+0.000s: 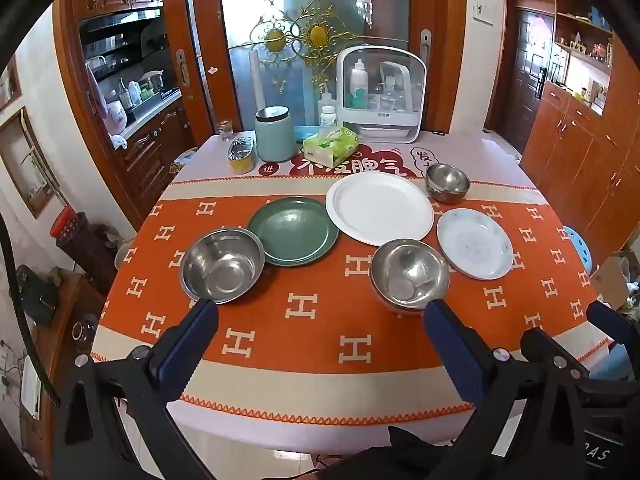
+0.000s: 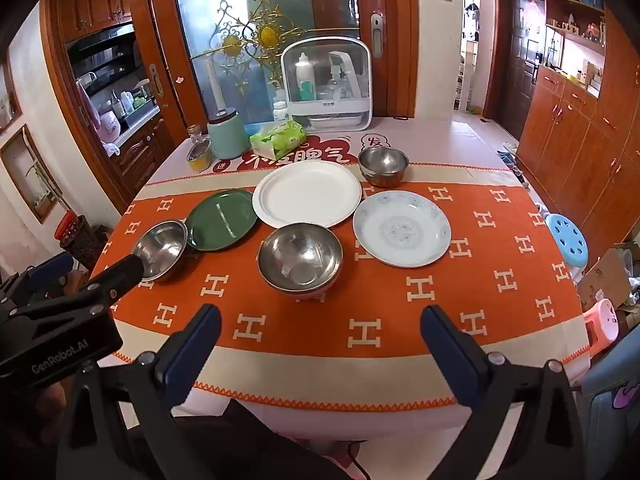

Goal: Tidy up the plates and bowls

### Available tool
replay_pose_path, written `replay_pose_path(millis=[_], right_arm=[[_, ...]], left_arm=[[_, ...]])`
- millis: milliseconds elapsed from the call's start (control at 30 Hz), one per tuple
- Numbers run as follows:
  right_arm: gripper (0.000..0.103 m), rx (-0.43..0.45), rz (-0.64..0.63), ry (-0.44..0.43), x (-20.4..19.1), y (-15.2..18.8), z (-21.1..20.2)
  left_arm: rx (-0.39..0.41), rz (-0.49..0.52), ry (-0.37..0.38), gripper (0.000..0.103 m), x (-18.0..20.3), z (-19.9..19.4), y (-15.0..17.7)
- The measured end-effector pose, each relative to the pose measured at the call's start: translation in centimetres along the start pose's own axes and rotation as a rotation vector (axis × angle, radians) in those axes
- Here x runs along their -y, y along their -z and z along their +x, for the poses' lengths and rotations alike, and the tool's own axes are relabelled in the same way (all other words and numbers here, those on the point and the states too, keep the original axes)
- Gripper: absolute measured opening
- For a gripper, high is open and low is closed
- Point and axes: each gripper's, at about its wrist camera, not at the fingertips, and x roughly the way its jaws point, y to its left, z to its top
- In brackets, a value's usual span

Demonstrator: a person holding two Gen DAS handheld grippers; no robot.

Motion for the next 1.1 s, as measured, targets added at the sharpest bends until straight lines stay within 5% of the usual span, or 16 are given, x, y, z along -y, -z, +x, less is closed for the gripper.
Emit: replay_pose_path(millis=[1100], right_arm=[[0.100, -0.003, 0.000, -0.028, 0.34, -0.78, 0.96]], left_arm=[[0.007, -0.024, -0.026, 0.102, -0.47, 0.39, -0.78]])
